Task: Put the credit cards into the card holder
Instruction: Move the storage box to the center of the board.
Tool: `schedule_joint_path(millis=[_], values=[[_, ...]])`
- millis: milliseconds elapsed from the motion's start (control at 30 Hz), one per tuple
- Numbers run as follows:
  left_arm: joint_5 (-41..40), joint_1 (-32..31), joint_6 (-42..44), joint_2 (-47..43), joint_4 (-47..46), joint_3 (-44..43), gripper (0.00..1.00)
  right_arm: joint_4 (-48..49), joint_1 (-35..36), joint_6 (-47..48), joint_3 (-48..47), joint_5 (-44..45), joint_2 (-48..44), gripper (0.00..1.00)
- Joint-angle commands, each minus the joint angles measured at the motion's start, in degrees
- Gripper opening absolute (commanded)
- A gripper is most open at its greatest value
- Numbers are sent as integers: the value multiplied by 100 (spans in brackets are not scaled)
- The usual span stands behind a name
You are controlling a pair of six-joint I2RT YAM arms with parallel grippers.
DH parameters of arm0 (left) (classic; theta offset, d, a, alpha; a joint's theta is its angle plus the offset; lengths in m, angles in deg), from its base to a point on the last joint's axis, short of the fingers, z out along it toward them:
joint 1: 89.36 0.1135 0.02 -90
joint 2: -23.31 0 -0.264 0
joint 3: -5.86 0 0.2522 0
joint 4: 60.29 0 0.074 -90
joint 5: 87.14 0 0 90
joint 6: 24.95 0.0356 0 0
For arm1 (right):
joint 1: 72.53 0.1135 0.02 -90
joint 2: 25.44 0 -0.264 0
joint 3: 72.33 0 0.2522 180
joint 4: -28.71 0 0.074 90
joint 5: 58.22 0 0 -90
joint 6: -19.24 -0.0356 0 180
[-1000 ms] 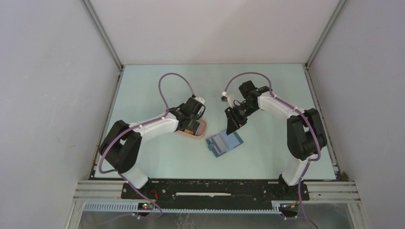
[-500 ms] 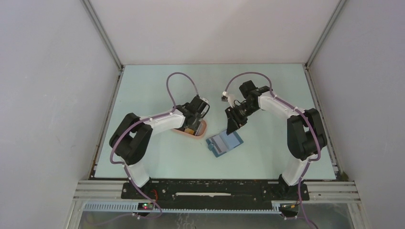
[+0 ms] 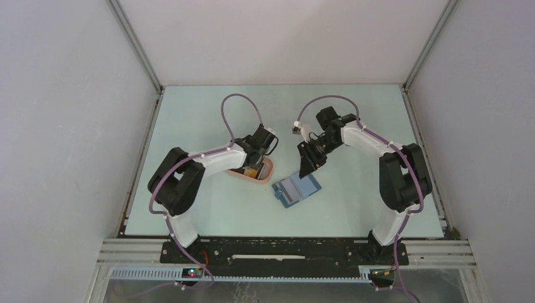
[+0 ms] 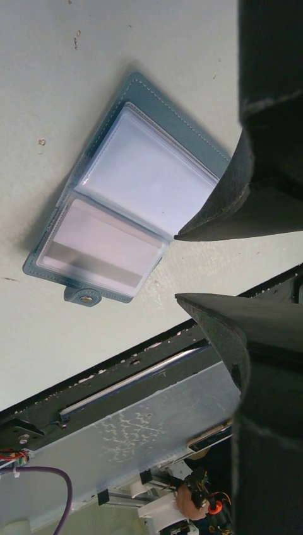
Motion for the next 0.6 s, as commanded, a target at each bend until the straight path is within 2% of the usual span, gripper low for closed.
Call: schedule_joint_path(millis=[0,333,567], values=[[-263,9,64,-21,-67,-196,47,-58,-35,115,-125,-128,-98,44],[-499,12,103,-256,-66,-62,42,-67,-35,129,-125,-137,-94,44],[-73,14,27,-288,-110,-43,43,-65,-35,128,-124,-135,-94,44]])
